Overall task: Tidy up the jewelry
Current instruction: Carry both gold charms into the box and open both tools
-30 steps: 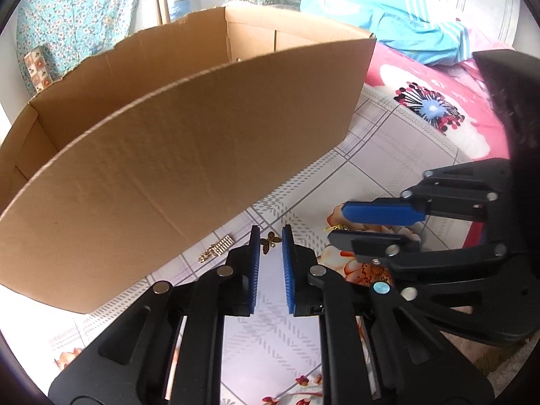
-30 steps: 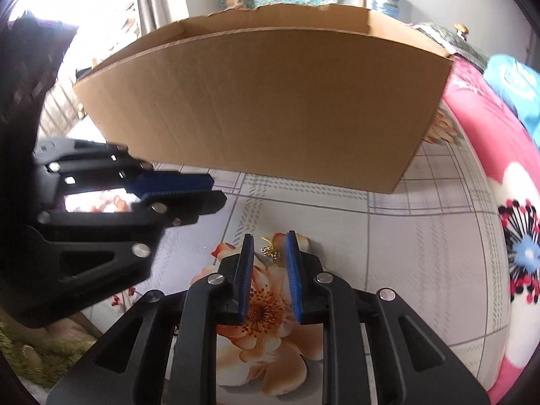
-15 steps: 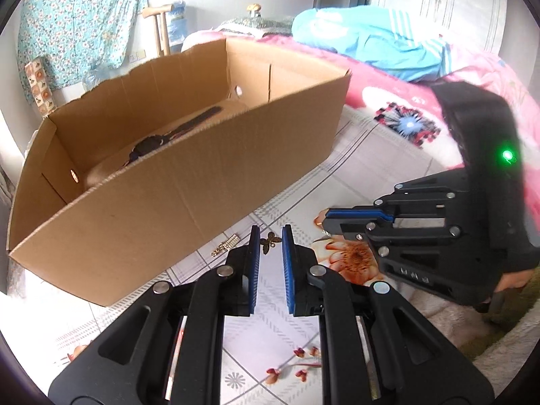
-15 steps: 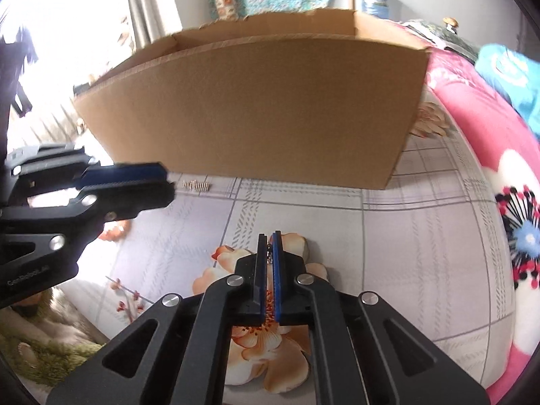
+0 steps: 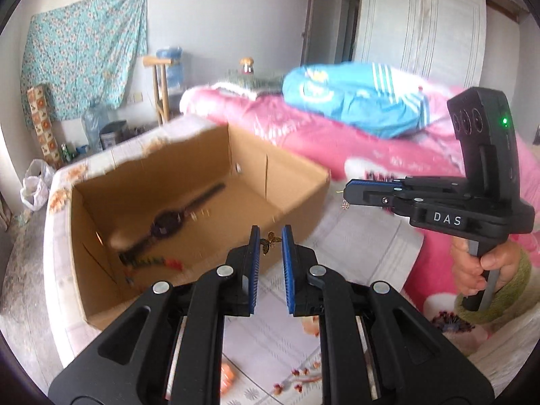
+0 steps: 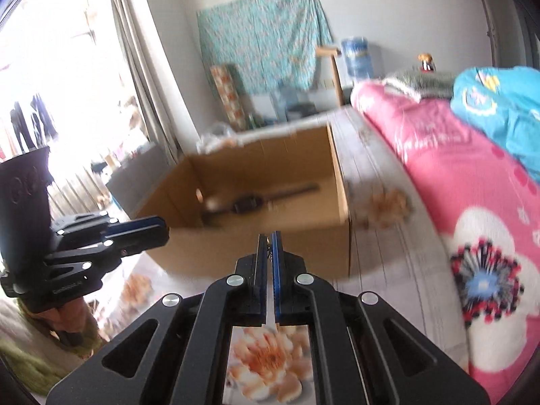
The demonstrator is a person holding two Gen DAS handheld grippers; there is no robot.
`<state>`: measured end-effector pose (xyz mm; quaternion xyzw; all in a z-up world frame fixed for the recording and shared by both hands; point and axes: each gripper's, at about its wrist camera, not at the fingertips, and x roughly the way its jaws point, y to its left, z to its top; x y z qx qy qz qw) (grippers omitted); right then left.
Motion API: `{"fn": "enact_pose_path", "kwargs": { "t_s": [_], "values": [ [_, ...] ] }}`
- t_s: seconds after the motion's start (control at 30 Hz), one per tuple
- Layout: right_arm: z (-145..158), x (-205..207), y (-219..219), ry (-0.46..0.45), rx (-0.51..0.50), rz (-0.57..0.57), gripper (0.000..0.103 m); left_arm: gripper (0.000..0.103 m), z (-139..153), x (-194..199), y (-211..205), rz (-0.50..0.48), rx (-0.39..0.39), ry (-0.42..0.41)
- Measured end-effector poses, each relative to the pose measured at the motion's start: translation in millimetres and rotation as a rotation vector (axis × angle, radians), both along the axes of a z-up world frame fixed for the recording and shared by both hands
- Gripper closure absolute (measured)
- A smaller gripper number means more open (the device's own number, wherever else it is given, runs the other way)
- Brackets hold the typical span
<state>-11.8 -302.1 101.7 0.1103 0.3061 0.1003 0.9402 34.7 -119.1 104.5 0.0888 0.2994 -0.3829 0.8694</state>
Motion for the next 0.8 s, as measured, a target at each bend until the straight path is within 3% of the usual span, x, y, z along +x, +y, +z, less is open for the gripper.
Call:
{"fn": "enact_pose_path", "kwargs": {
  "t_s": [0.13, 0.23, 0.53, 0.67, 0.73, 0.8],
  "values": [
    [16.8, 24.5, 7.5, -0.047, 0.01, 0.016, 0.1, 0.091, 12.6, 25.4, -3.9, 0.038, 0.0, -0.002],
    [18.1, 48.5, 12.4, -0.046, 0.006, 0.028, 0.1, 0.091, 5.2, 53.5, -14.6, 0.077, 0.025, 0.051],
    [-0.6, 116.4, 15.5, 0.088, -0.003, -0.04, 0.099, 0.091, -25.8, 121.4, -46.7, 0.128, 0.058, 0.197],
    [-16.6, 135.3, 5.6, 0.179, 0.035, -0.076, 0.093, 0.088, -38.0, 131.3, -48.8, 0.139, 0.052, 0.232],
    [-22.3, 139.7, 1.2, 0.196, 0.052, -0.083, 0.089, 0.082, -40.2, 131.9, -47.8, 0.143, 0.056, 0.236],
    [-23.6, 138.1, 0.0, 0.193, 0.05, -0.094, 0.079, 0.08, -40.2, 130.5, -45.5, 0.145, 0.052, 0.232]
  ]
}}
